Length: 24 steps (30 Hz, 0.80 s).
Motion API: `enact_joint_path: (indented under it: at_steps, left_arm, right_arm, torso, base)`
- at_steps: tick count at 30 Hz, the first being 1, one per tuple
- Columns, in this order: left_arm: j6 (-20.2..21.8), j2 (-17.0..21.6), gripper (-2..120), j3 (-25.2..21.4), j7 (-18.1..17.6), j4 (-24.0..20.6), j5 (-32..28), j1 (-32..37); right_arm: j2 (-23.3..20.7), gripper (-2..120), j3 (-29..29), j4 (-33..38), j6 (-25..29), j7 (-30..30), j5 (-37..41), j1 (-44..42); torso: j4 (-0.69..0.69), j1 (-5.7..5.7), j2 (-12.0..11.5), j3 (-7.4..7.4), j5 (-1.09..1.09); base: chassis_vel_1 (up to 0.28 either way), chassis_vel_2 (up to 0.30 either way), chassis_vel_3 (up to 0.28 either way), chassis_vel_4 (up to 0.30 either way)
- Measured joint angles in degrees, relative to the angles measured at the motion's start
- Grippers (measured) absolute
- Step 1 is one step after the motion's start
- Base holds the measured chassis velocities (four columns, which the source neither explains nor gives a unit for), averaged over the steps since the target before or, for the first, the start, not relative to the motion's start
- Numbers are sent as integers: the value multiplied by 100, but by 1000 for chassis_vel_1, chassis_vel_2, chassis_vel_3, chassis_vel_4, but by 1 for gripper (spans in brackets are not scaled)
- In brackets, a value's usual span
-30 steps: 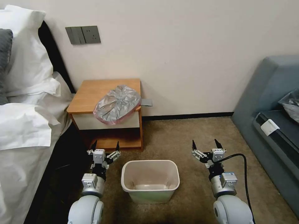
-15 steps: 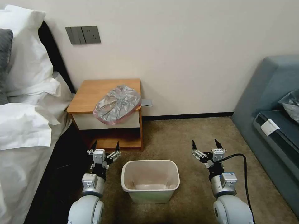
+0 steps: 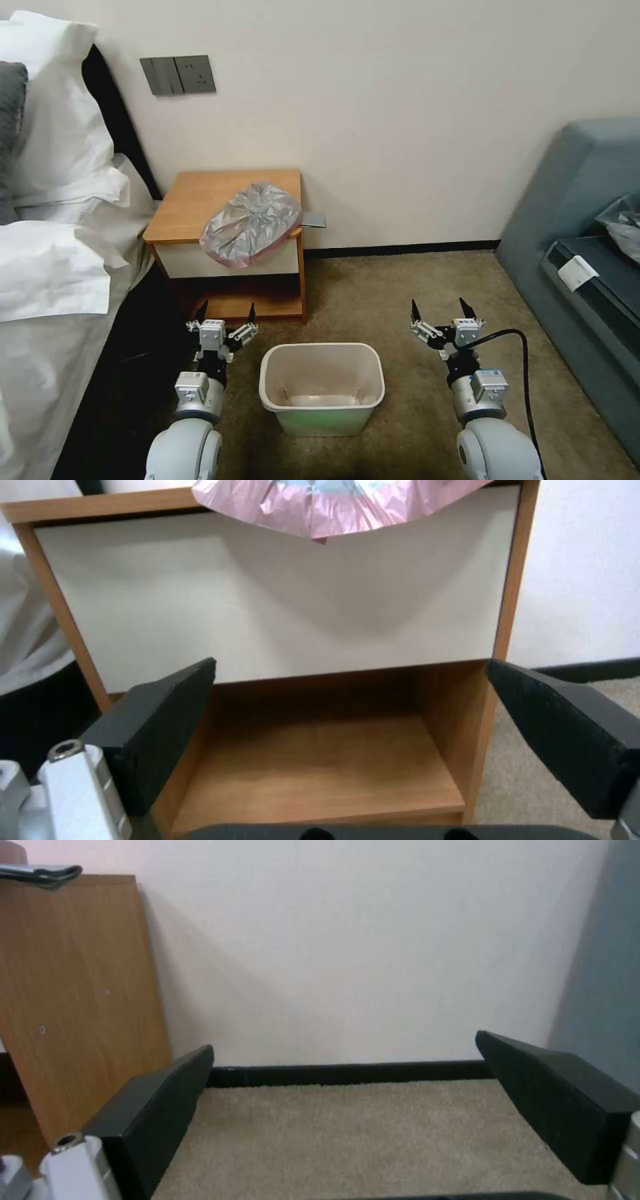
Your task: Pick up the garbage bag from the table and place it over the trash can.
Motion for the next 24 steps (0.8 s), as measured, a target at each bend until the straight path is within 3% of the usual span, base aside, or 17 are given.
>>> enact_joint_path:
  at_steps: [14, 17, 19, 23, 24]
  left_arm:
    - [-34, 5, 97, -17, -7, 40, -13, -41]
    - [-256, 58, 91, -175, -77, 360, -119, -344]
    - [-600, 139, 94, -409, -183, 837, -279, -800]
    - [-743, 171, 95, -505, -229, 1038, -343, -990]
    - [-1003, 244, 98, -714, -322, 1467, -483, -1433]
  right_arm:
    - [-12, 100, -1, -57, 34, -11, 10, 46]
    - [-89, 100, -6, -345, 240, -115, 85, 280]
    - [-225, 100, -18, -823, 589, -299, 214, 665]
    - [-280, 100, -24, -1015, 732, -373, 265, 821]
    - [-396, 100, -27, -1429, 995, -507, 360, 1179]
  torso:
    - [0, 0, 0, 0, 0]
    - [0, 0, 0, 0, 0]
    - [1, 0, 0, 0, -1]
    - [1, 0, 0, 0, 0]
    - [3, 1, 0, 1, 1]
  base:
    - [0, 0, 0, 0]
    - [0, 0, 0, 0]
    - [0, 0, 0, 0]
    - [0, 0, 0, 0]
    - [0, 0, 0, 0]
